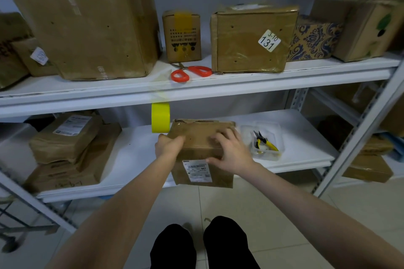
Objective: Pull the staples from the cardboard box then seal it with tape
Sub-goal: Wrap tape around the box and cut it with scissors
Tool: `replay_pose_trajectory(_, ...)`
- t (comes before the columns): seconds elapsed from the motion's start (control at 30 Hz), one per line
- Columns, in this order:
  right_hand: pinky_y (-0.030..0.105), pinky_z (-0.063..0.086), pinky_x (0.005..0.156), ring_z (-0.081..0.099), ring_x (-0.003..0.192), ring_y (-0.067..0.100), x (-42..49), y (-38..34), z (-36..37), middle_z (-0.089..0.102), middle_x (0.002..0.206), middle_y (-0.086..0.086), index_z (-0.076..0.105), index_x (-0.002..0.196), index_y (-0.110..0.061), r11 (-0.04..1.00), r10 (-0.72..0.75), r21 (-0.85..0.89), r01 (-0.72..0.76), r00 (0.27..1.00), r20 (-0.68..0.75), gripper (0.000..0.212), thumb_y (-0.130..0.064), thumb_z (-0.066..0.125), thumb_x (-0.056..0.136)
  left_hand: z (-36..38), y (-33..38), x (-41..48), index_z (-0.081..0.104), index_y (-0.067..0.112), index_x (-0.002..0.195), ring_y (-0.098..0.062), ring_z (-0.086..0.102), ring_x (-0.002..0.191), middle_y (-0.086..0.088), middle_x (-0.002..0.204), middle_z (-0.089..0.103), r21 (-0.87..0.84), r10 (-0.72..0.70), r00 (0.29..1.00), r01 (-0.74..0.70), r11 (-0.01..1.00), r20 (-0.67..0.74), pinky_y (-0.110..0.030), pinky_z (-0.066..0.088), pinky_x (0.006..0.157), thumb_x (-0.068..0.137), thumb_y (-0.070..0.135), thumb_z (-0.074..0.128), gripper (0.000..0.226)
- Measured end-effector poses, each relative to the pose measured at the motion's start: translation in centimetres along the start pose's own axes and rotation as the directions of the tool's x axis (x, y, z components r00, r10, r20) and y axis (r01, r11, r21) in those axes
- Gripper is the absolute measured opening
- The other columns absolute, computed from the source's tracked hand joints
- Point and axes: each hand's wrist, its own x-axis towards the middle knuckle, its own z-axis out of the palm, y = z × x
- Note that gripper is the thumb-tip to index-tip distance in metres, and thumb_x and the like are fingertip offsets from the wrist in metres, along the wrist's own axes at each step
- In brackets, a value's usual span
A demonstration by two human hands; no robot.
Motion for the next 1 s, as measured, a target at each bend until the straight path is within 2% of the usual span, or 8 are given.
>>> replay_pose_trajectory(0.17,0.045,0.022,0.111,0.034,0.132,0.023,2.9,0.6,-1.1,0.047,0.135,-0.004,0.051,0.13,-0.026,0.979,-0.085,-0.183,0.084,0.996,0.004,0.045,-0.021,0.064,0.087,-1.0,-0.2,0.0,0.055,0.013,0.08,-0.035,0.061,0.095,-0.017,0.097,0.063,-0.09,-0.017,1.0,0.018,0.996,0.018,-0.043,0.054,0.084,0.082,0.018,0.059,0.007)
replay_pose_trajectory(0.23,0.05,0.013,0.114,0.034,0.133,0.021,3.7,0.6,-1.5,0.049,0.134,-0.004,0.052,0.13,-0.026,0.949,-0.114,-0.294,0.114,0.993,0.019,0.044,-0.018,0.063,0.087,-2.0,-0.4,0.8,0.056,0.011,0.072,-0.037,0.064,0.095,-0.02,0.096,0.065,-0.06,-0.047,0.999,0.046,0.997,-0.004,-0.042,0.053,0.081,0.082,0.012,0.055,0.01)
replay_pose_trajectory(0.43,0.046,0.012,0.117,0.037,0.13,0.023,3.6,-1.0,-1.1,0.049,0.131,0.001,0.053,0.128,-0.022,0.934,-0.141,-0.335,0.127,0.99,-0.016,0.048,-0.011,0.063,0.082,-5.6,-0.2,2.6,0.061,0.001,0.109,-0.041,0.059,0.109,-0.024,0.119,0.061,-0.069,-0.022,0.998,0.017,0.997,-0.061,-0.047,0.048,0.093,0.092,0.013,0.045,0.027)
replay_pose_trajectory(0.5,0.045,0.017,0.117,0.038,0.129,0.024,3.4,-2.2,-1.0,0.049,0.131,0.001,0.052,0.127,-0.02,0.938,-0.164,-0.313,0.15,0.986,-0.019,0.047,-0.013,0.063,0.082,-6.6,0.9,2.0,0.061,-0.002,0.109,-0.042,0.059,0.1,-0.027,0.119,0.06,-0.153,0.016,0.992,-0.036,0.988,-0.127,-0.045,0.048,0.083,0.092,0.013,0.042,0.03)
replay_pose_trajectory(0.63,0.038,0.049,0.089,0.056,0.106,0.025,3.2,-4.8,-2.0,0.063,0.111,0.004,0.067,0.106,-0.014,0.933,-0.329,-0.216,0.288,0.925,-0.188,0.028,-0.007,0.061,0.08,-7.0,4.1,-0.9,0.053,0.009,0.094,-0.028,0.049,0.084,-0.019,0.097,0.058,-0.276,0.157,0.965,-0.213,0.937,-0.212,-0.035,0.038,0.077,0.096,0.024,0.04,0.02)
replay_pose_trajectory(0.73,0.025,0.047,0.062,0.061,0.083,0.021,3.3,-7.3,-4.0,0.066,0.089,0.001,0.069,0.089,-0.013,0.886,-0.462,-0.18,0.427,0.8,-0.382,0.019,-0.005,0.067,0.072,-6.9,6.1,-2.2,0.052,0.01,0.105,-0.025,0.053,0.093,-0.006,0.099,0.057,-0.263,0.227,0.95,-0.281,0.923,-0.216,-0.037,0.045,0.088,0.092,0.04,0.052,0.033)
replay_pose_trajectory(0.87,0.027,0.047,0.059,0.059,0.084,0.019,3.8,-10.2,-7.4,0.064,0.087,0.0,0.066,0.087,-0.015,0.869,-0.468,-0.123,0.479,0.716,-0.519,0.014,-0.013,0.056,0.079,-7.1,7.4,-2.4,0.054,0.006,0.102,-0.03,0.058,0.094,-0.008,0.093,0.058,-0.131,0.249,0.939,-0.285,0.949,-0.237,-0.038,0.05,0.089,0.08,0.033,0.069,0.038)
replay_pose_trajectory(1.0,0.025,0.044,0.064,0.057,0.092,0.019,4.8,-11.0,-9.0,0.063,0.097,0.0,0.066,0.094,-0.016,0.893,-0.421,-0.109,0.436,0.727,-0.542,0.018,-0.008,0.061,0.079,-8.1,8.6,-2.6,0.055,0.005,0.073,-0.03,0.054,0.081,-0.013,0.08,0.057,-0.061,0.232,0.959,-0.244,0.968,-0.162,-0.03,0.039,0.07,0.082,0.025,0.064,0.024)
